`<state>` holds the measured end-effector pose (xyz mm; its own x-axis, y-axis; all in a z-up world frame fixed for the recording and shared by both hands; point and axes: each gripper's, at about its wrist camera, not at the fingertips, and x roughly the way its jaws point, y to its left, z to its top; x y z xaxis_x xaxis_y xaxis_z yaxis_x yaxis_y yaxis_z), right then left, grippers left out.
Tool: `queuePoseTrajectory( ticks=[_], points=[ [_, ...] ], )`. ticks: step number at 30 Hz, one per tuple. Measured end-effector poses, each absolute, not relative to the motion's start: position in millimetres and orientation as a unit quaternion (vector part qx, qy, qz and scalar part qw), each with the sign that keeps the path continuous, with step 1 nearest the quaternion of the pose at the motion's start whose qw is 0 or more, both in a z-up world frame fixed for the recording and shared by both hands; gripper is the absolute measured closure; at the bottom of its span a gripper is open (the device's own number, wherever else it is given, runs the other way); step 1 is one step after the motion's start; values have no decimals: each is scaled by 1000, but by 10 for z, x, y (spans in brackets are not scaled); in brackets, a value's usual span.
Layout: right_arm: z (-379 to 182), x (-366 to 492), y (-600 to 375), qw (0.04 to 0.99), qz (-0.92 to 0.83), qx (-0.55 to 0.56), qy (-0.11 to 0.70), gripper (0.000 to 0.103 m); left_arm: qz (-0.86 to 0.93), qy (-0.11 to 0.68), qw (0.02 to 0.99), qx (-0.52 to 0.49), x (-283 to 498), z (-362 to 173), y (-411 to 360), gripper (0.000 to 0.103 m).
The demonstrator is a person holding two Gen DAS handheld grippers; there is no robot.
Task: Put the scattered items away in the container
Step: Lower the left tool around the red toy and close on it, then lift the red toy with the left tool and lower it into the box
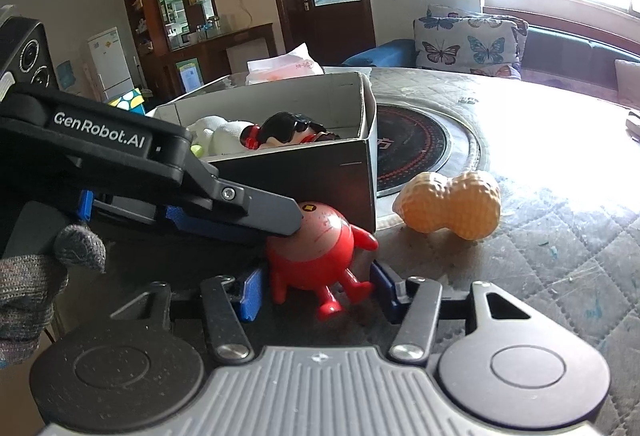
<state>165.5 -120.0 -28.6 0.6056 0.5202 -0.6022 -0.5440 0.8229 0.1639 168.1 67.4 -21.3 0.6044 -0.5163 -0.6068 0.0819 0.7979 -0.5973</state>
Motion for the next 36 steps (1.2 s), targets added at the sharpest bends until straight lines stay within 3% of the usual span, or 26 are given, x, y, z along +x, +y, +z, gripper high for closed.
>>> queuePoseTrajectory(
  ticks=[5, 10, 23, 36],
  points=[
    [-259, 1680, -1236, 894, 300, -6, 332, 45, -174, 411, 851, -277, 1710, -233, 687, 58],
    [-299, 1752, -1249, 893, 298, 12, 337, 35, -178, 411, 849, -282, 1723, -244, 690, 58],
    [-280, 1692, -1216, 894, 308, 4, 325, 43, -181, 406, 844, -299, 1681, -297, 803, 58],
    [-23, 1429, -1247, 900, 318, -6, 298, 43, -193, 365, 865, -283, 1327, -20, 815, 58]
  ],
)
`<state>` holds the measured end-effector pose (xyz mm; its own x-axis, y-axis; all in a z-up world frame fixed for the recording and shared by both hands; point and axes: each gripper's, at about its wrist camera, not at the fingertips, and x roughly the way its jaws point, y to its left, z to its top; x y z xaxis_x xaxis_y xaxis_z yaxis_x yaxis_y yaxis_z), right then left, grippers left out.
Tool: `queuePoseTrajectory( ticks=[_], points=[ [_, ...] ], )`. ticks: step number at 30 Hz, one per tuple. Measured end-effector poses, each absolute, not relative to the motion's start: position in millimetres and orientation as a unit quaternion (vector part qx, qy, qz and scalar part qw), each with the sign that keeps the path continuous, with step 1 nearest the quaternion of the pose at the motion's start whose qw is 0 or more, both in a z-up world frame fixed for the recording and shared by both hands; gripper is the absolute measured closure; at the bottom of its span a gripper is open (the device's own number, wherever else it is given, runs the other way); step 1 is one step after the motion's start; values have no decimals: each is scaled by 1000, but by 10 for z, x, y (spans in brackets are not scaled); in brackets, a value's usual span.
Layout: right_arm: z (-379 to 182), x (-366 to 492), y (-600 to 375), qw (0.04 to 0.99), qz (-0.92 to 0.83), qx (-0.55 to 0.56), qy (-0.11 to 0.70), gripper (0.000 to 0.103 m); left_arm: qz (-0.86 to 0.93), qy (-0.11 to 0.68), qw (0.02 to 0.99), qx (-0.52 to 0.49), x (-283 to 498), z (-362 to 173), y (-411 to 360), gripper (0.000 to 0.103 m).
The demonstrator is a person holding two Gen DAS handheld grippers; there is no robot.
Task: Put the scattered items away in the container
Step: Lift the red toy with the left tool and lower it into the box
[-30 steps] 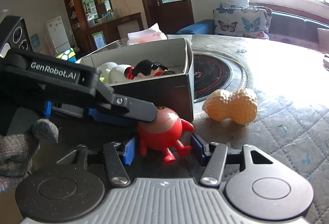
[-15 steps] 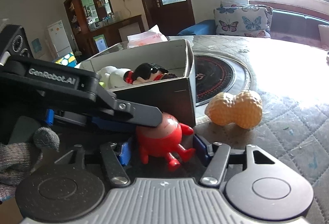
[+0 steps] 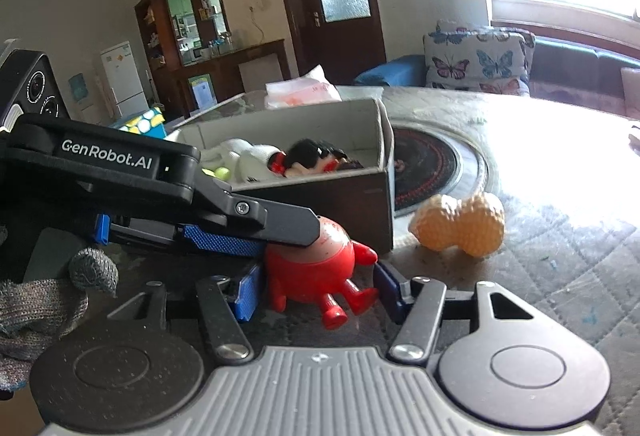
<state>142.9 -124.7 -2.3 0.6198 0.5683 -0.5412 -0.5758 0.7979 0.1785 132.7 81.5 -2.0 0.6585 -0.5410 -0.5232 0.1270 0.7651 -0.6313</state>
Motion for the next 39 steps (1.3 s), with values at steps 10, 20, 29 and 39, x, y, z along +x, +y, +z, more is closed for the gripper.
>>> queuePoseTrajectory(
  ticks=[10, 20, 29, 39],
  points=[
    [398, 1533, -959, 900, 357, -26, 248, 43, -169, 304, 896, -277, 1269, 450, 1092, 58],
    [381, 2043, -365, 868, 403, -36, 289, 43, -110, 321, 888, -311, 1542, 310, 1614, 58],
    [153, 2320, -178, 839, 416, -41, 348, 44, -88, 353, 874, -321, 1708, 59, 1758, 59],
    [91, 2389, -75, 831, 414, -65, 367, 44, -85, 366, 870, -319, 1760, -5, 1762, 60]
  ],
)
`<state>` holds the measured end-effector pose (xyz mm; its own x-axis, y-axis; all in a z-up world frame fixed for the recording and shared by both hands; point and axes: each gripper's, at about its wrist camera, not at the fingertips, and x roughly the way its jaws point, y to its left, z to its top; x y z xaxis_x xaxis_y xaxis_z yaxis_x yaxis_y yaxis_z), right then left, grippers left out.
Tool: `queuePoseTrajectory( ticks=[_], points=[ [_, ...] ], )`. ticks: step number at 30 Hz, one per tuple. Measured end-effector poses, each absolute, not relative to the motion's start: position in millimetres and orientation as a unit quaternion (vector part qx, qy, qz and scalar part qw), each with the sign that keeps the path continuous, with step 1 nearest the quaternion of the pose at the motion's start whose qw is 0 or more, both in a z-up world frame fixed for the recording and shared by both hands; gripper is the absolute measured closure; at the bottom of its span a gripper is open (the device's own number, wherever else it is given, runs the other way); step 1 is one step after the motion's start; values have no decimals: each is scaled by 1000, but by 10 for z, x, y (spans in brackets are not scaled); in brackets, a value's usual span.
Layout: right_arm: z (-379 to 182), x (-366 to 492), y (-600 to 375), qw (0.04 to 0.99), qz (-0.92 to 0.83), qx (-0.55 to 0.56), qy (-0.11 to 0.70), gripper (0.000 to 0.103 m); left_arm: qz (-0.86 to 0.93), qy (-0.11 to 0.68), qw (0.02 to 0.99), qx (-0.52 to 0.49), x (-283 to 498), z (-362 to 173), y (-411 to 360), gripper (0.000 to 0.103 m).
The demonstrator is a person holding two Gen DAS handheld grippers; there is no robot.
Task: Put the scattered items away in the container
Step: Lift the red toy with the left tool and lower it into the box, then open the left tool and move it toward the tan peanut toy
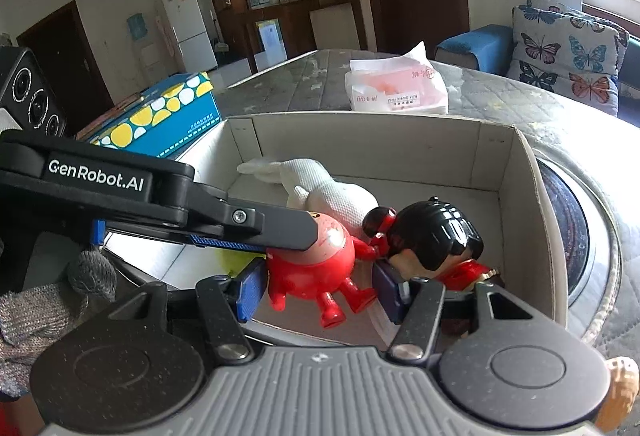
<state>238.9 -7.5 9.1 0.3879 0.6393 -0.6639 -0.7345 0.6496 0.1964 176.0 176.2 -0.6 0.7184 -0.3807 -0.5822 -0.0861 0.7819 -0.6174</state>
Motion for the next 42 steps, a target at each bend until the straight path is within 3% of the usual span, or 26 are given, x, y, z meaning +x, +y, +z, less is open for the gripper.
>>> queuePoseTrajectory(
  ticks=[19, 35, 37, 42],
  points=[
    [140, 2386, -50, 831, 406, -82, 370, 43, -74, 368, 872, -314, 1694, 36, 1741, 60],
    [459, 2029, -510, 863, 393, -63, 311, 42, -98, 344, 887, -292, 1499, 307, 1428, 60],
    [487, 1966, -577, 868, 389, -62, 304, 37, -101, 341, 889, -288, 1465, 337, 1371, 60],
    [503, 1796, -758, 878, 378, -59, 288, 35, -115, 337, 895, -270, 1366, 397, 1199, 60]
  ],
)
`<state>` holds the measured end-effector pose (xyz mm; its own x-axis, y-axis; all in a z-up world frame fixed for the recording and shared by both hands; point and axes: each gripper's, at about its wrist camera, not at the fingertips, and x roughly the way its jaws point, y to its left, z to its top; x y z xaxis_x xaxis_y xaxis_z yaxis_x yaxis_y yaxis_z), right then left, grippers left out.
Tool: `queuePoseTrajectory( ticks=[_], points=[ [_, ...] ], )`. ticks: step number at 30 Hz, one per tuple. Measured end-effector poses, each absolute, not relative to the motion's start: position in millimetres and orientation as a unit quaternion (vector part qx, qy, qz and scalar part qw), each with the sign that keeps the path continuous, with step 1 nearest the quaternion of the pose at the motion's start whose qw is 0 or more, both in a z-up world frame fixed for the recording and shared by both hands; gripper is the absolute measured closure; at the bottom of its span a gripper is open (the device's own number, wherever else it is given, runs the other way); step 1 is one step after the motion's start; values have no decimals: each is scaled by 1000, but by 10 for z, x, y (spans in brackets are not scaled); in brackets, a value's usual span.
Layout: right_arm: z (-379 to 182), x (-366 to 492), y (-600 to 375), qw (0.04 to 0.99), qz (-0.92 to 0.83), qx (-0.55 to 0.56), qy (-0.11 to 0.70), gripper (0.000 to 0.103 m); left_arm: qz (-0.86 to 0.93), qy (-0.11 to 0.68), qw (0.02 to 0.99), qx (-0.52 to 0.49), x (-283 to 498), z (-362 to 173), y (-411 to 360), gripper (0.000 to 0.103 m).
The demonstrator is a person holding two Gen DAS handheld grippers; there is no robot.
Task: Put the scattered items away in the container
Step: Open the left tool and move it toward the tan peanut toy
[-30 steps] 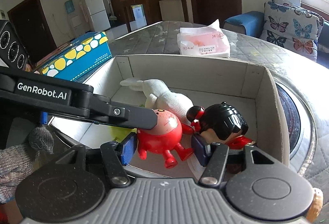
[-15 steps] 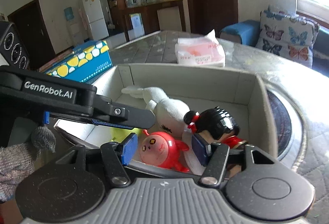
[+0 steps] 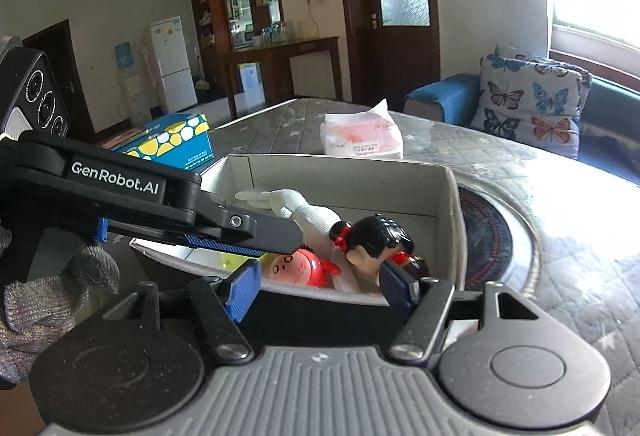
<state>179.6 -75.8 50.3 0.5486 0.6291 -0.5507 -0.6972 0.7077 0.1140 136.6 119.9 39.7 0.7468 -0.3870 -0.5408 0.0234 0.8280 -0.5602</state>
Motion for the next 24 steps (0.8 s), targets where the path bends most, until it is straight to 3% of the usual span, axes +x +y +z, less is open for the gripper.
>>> queuePoseTrajectory(
  ticks=[8, 24],
  points=[
    [421, 1606, -1098, 890, 348, -67, 287, 28, -145, 348, 890, -257, 1293, 349, 854, 60],
    [242, 1946, -1615, 901, 300, -70, 307, 23, -145, 388, 875, -250, 1379, 74, 476, 60]
  ],
)
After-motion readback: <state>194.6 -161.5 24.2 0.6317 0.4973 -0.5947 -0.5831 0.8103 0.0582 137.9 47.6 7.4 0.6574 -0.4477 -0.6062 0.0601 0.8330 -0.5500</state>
